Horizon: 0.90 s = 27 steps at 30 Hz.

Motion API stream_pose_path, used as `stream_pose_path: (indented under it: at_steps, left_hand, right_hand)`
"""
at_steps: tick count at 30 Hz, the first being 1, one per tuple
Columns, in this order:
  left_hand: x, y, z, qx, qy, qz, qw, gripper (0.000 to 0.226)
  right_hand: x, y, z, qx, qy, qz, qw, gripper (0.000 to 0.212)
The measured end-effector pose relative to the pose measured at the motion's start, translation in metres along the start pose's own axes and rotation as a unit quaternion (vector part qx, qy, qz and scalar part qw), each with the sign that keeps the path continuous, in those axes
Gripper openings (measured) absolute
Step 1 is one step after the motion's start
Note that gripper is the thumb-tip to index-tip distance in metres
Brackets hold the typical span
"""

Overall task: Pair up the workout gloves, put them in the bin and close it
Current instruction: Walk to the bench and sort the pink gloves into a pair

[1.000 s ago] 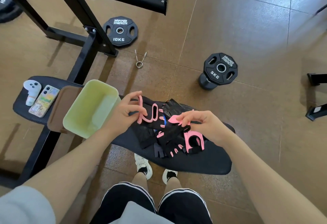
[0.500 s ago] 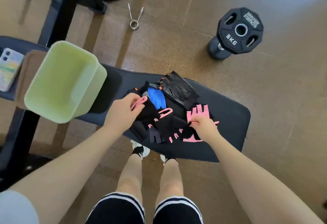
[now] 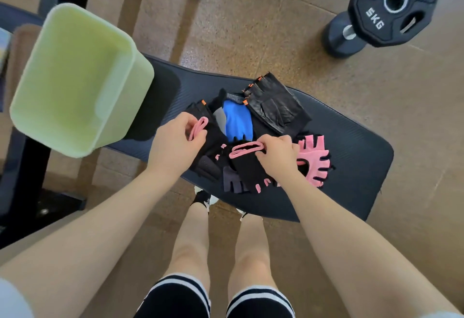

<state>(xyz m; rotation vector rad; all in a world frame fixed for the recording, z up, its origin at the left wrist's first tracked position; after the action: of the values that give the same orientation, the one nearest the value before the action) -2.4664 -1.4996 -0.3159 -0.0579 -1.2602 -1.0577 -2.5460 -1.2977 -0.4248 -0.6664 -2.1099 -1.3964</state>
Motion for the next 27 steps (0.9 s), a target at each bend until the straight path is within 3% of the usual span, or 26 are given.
stream_pose_path:
  at_steps: [4, 8, 12, 18, 20, 22, 24, 27]
  left_hand:
    - [0.011, 0.01, -0.01, 0.059, 0.018, -0.053, 0.997, 0.017]
    - [0.018, 0.027, 0.0, 0.094, 0.08, -0.128, 0.984, 0.017]
    - [0.017, 0.048, 0.021, 0.143, 0.215, -0.173, 0.951, 0.014]
    - [0.025, 0.056, 0.045, 0.168, 0.41, -0.154, 0.883, 0.036]
    - [0.027, 0.058, 0.052, 0.147, 0.425, -0.168, 0.877, 0.03]
    - [0.024, 0.059, 0.051, 0.139, 0.404, -0.189, 0.884, 0.028]
    - [0.023, 0.061, 0.048, 0.125, 0.374, -0.203, 0.896, 0.018]
    - [0.023, 0.062, 0.04, 0.118, 0.332, -0.194, 0.916, 0.026]
  right_hand:
    - [0.053, 0.031, -0.01, -0.024, -0.212, 0.002, 0.977, 0.021]
    - [0.128, 0.073, -0.032, 0.008, -0.303, 0.093, 0.949, 0.013]
    - [0.147, 0.105, -0.071, 0.081, -0.305, 0.128, 0.94, 0.014]
    - [0.123, 0.124, -0.1, 0.098, -0.341, 0.061, 0.933, 0.016]
    - [0.117, 0.126, -0.095, 0.062, -0.42, 0.044, 0.904, 0.014]
    - [0.104, 0.125, -0.085, -0.001, -0.533, 0.002, 0.846, 0.013]
    - [0.091, 0.125, -0.076, -0.051, -0.588, -0.045, 0.806, 0.014]
    - [0.079, 0.124, -0.075, -0.061, -0.644, -0.11, 0.755, 0.015]
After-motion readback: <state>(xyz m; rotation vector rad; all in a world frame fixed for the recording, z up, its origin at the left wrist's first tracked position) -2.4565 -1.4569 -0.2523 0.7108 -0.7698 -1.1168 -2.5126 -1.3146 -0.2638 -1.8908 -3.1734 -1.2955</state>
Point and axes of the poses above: each hand's wrist, its own y-axis away from the middle knuckle, its own x-axis out of the back of the hand, z = x × y, the point moved 10 cm from there along -y, towards the middle knuckle, and after that the axes turned 10 degrees about -y, right-handed, at the moved point
